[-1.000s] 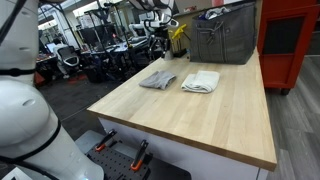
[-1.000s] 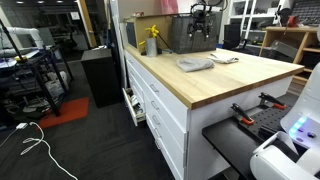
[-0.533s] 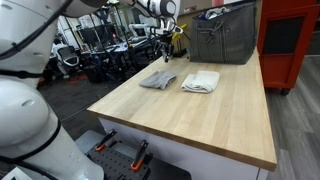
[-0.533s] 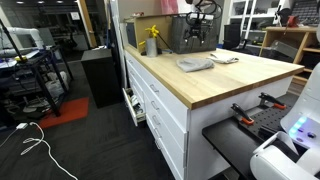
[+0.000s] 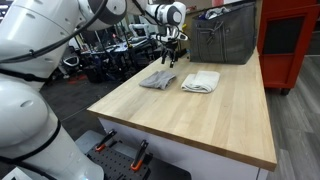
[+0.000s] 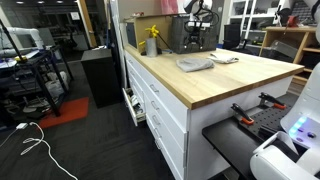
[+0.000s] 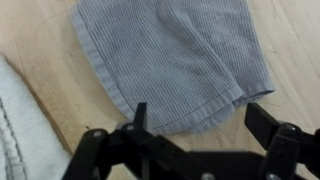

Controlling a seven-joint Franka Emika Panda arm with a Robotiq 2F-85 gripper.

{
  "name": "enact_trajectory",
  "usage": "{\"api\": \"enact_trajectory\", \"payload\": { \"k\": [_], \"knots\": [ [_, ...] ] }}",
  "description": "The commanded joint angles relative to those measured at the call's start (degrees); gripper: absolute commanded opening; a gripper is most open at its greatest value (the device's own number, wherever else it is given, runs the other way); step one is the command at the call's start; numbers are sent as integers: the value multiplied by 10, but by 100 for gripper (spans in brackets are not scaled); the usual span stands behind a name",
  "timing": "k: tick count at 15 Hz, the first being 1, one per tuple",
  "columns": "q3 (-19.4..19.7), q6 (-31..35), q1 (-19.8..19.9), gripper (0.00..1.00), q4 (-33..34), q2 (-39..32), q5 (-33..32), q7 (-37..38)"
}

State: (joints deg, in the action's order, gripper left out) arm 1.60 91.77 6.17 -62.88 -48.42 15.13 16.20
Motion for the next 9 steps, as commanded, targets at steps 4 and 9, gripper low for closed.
{"api": "enact_trajectory", "payload": {
  "k": [4, 9],
  "knots": [
    [4, -54, 10, 100, 97, -66, 10, 71],
    [4, -79, 10, 74, 131, -95, 7, 98]
  ]
}}
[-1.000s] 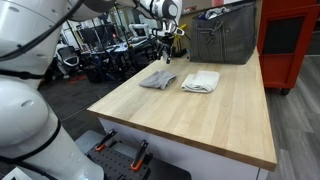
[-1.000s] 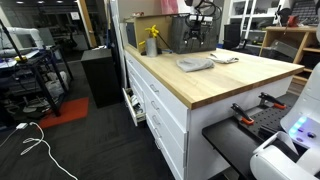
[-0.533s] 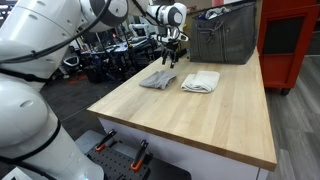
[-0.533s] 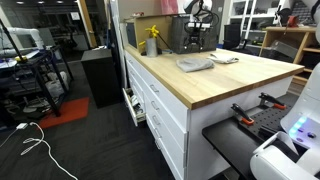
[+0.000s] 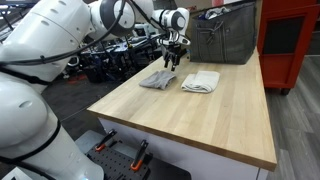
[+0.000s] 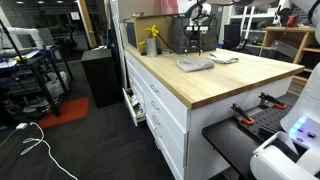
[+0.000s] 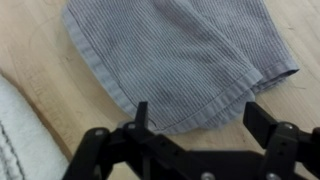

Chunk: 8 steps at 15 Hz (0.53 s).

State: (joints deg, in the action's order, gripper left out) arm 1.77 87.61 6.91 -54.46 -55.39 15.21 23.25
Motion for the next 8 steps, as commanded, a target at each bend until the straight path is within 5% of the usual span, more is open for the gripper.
{"api": "enact_trajectory", "payload": {
  "k": [1, 8],
  "knots": [
    [3, -41, 3, 71, 50, -29, 6, 33],
    [3, -47, 6, 24, 61, -36, 2, 38]
  ]
}}
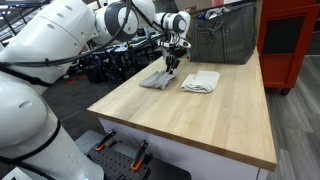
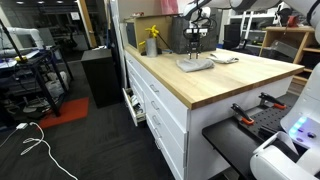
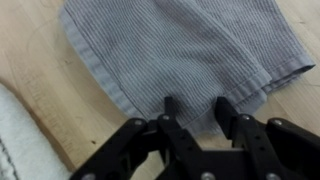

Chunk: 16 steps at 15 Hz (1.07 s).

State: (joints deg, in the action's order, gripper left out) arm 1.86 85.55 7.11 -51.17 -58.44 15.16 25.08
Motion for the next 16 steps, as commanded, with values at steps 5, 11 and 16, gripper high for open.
{"api": "enact_trajectory", "payload": {
  "k": [5, 11, 16],
  "knots": [
    [5, -13, 2, 0, 2, 32, 0, 17],
    [6, 3, -5, 1, -60, 86, -2, 14],
    [4, 29, -11, 1, -171, 142, -6, -16]
  ]
}}
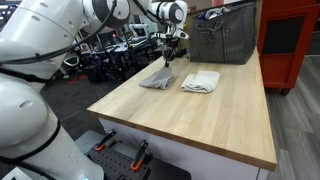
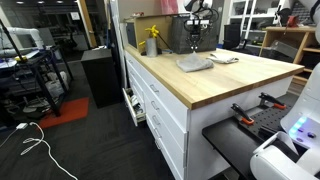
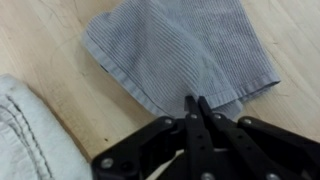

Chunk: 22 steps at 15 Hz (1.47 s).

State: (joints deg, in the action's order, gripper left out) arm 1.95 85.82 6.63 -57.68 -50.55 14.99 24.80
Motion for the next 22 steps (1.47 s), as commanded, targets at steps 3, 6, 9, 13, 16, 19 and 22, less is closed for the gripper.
{"api": "enact_trajectory", "payload": {
  "k": [3, 6, 9, 13, 16, 19, 22],
  "knots": [
    [8, 42, -13, 1, -182, 103, 0, -28],
    [9, 52, -17, 1, -257, 147, 2, -40],
    [11, 62, -20, 1, -334, 190, -2, -61],
    [11, 66, -24, 1, -444, 240, -10, -95],
    [8, 69, -29, 1, -525, 270, -19, -122],
    [5, 75, -37, 1, -586, 286, -33, -149],
    [5, 83, -46, 1, -625, 292, -55, -162]
  ]
}}
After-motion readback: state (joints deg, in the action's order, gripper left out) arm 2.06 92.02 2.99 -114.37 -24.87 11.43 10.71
